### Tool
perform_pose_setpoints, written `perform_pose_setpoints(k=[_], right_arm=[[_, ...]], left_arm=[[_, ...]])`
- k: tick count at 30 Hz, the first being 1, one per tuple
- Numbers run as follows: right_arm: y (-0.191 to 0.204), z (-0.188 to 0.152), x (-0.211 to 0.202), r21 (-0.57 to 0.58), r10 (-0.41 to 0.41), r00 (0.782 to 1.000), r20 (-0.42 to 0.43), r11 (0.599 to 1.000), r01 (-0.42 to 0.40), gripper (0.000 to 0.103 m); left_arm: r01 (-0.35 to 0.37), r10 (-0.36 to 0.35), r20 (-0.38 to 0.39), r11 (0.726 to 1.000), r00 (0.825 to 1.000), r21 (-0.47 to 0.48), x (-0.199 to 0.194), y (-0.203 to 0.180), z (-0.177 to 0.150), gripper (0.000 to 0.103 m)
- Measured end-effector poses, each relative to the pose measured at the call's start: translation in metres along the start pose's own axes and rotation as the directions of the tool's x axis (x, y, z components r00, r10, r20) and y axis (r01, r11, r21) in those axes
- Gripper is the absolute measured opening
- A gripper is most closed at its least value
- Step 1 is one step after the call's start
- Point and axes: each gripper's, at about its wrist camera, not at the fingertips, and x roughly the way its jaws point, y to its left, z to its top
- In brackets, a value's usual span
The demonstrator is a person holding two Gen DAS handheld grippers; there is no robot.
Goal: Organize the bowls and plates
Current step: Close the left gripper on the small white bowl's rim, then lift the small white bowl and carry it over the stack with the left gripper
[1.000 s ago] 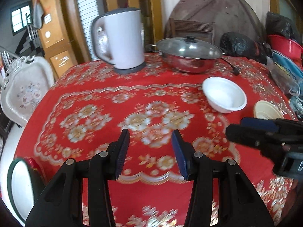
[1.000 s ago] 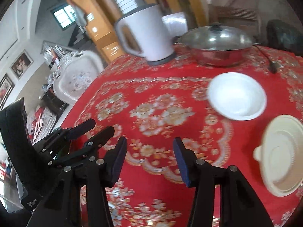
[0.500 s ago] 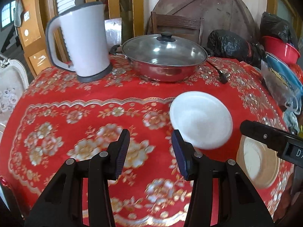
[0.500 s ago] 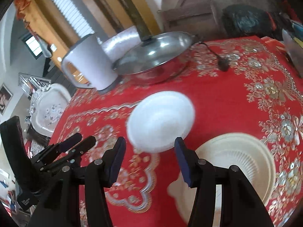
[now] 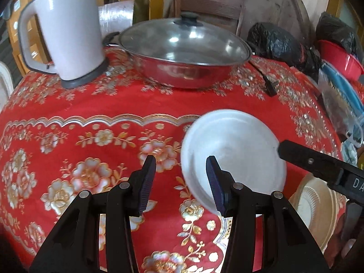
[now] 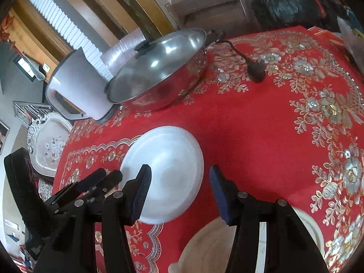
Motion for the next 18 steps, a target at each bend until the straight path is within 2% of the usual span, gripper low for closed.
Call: perform_pose_setpoints(k=[4,6,7,8,9,11,15,18], right_arm=[[-0.001,0.002,0.02,-0.002,-0.028,0.998,-0.051,1.0,0.028,0.054],[0.004,0.0,0.029,-0.051,-0.046,0.997,-0.07,0.998,0.042,0.054],[0.007,0.0,0.032,-0.078,-0.047,0.996,-0.073,0.996,0.042,0.053],[0.009,-0.002,0.034,-0.093,-0.043,0.996,-0.078,0.995,0.036,0.051],[0.012,-0.004,0.035,-0.103,-0.03,0.996,-0.08,0.994,0.021,0.047],[0.017,-0.007,0.036,-0.122,-0.018,0.996,-0.082,0.992,0.008,0.044],[0.031,-0.019,0.032,-0.173,-0.022,0.997,-0.075,0.985,0.008,0.043],[0.037,-0.024,0.028,-0.162,0.01,0.997,-0.074,0.987,-0.022,0.043]], left_arm=[[-0.004,0.004,-0.026,1.0,1.0,0.016,0.013,-0.004,0.0,0.046],[-0.019,0.02,-0.046,1.0,0.999,0.014,0.019,-0.003,-0.002,0.044],[-0.011,0.012,-0.063,1.0,0.998,0.013,0.022,-0.002,-0.003,0.029],[-0.002,0.004,-0.089,1.0,0.996,0.018,0.026,-0.002,-0.005,0.022],[-0.004,0.006,-0.107,1.0,0.994,0.021,0.029,-0.002,-0.005,0.021],[-0.018,0.021,-0.098,0.999,0.995,0.028,0.027,-0.001,-0.007,0.02],[-0.032,0.033,-0.088,0.999,0.996,0.021,0.016,0.009,-0.01,0.02],[-0.033,0.034,-0.088,0.999,0.996,0.013,0.007,0.019,-0.015,0.02]])
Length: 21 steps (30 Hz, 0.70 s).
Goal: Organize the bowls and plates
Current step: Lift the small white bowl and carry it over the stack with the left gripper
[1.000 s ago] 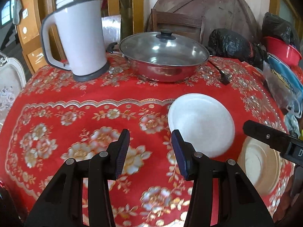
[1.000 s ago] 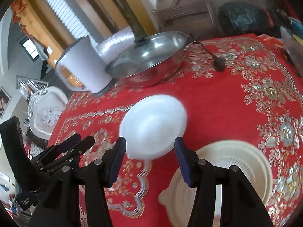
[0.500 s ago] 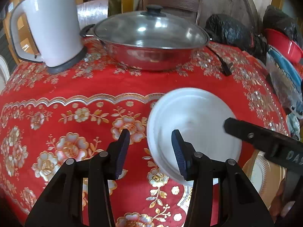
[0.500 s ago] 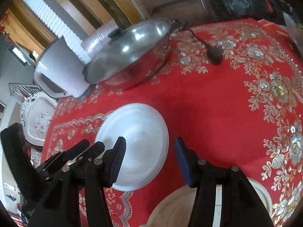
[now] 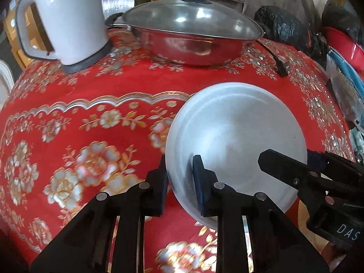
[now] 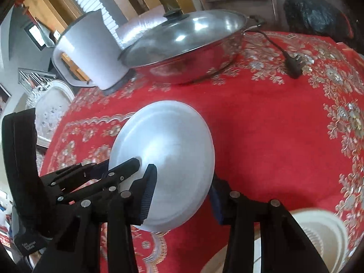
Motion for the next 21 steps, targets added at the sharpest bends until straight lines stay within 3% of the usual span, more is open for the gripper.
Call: perform_pose_setpoints(k=[21], right_arm=[[0.117,-0.041,0.0,-0.166,0.068,0.997,-0.037,0.983,-0.073,0.046]], left_arm=[[-0.076,0.083,0.066,0.992,0.994,-0.1,-0.087,0.092,-0.075,0.02]])
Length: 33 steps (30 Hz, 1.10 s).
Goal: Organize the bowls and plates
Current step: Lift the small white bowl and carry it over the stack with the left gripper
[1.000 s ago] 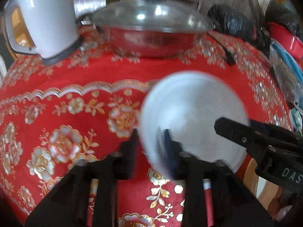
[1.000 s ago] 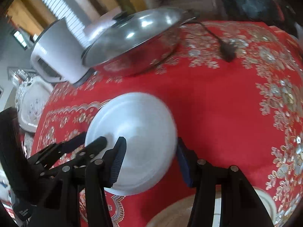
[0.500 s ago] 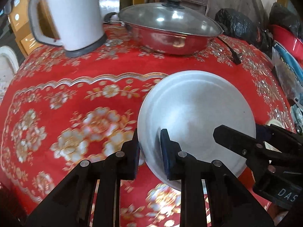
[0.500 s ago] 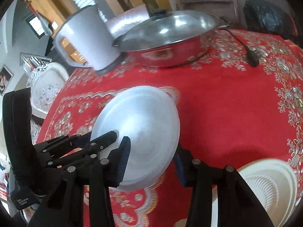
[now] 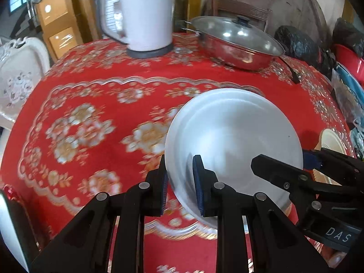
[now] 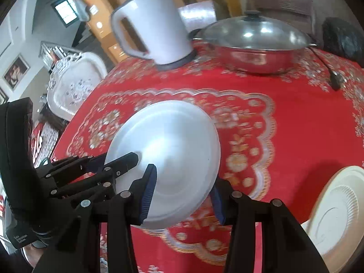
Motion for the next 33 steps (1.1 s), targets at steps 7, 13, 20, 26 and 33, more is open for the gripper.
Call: perform_pose_setpoints(k=[7,13,20,26,33], right_arm=[[0.046,-0.01,0.011,-0.081,0.031,0.999,-0.027,0.996,-0.033,0.046],[0.084,-0.014,0.018,-0.135,0.05,0.998,-0.04,0.989,-0.055,0.046],[0.131,-0.014,0.026,-0.206,0.074,0.996,-0.052,0.975,-0.084,0.046],[0.17,-0.017,0.034,-0.262,0.101,0.993,-0.067,0.958,-0.115,0.046],[0.218,-0.022,0.043,-0.332,0.135,0.986,-0.093,0.93,-0.159,0.046]], left_arm=[[-0.026,0.027,0.019,0.998,0.999,-0.054,-0.021,0.041,-0.019,0.02],[-0.046,0.049,0.033,0.994,0.998,-0.098,-0.04,0.075,-0.036,0.02],[-0.087,0.095,0.045,0.984,0.994,-0.158,-0.063,0.12,-0.054,0.02],[-0.116,0.13,0.057,0.972,0.99,-0.206,-0.084,0.156,-0.07,0.02],[-0.152,0.175,0.066,0.951,0.982,-0.27,-0.108,0.196,-0.089,0.02]])
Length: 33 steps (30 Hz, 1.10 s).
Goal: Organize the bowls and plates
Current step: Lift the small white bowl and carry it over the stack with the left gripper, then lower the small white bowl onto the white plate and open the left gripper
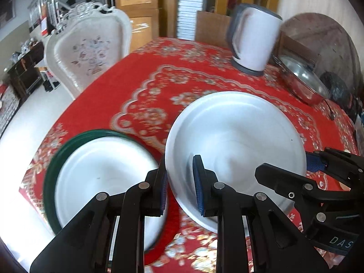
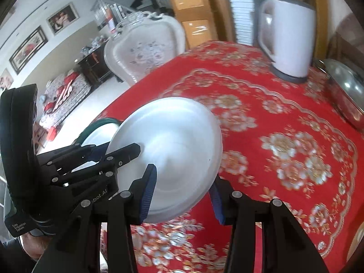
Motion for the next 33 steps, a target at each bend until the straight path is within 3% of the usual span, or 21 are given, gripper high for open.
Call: perform_pose_setpoints(k=[15,33], right_arm=[[0.077,0.016,0.04,-0.117,0.037,0.998,-0.048,0.992,-0.042,0.046],[0.115,0.019,0.082,-0.164,0.035,0.992,-0.12,0.985,-0.055,0.047]], left_arm=[[-0.058,0.058,-0.004,0.992,0.998,-0.109,-0.008,0.078,-0.016,0.02],[-0.085,0.076,-0.061,0.983,0.995,-0.164,0.014,0.123,-0.035,0.02]])
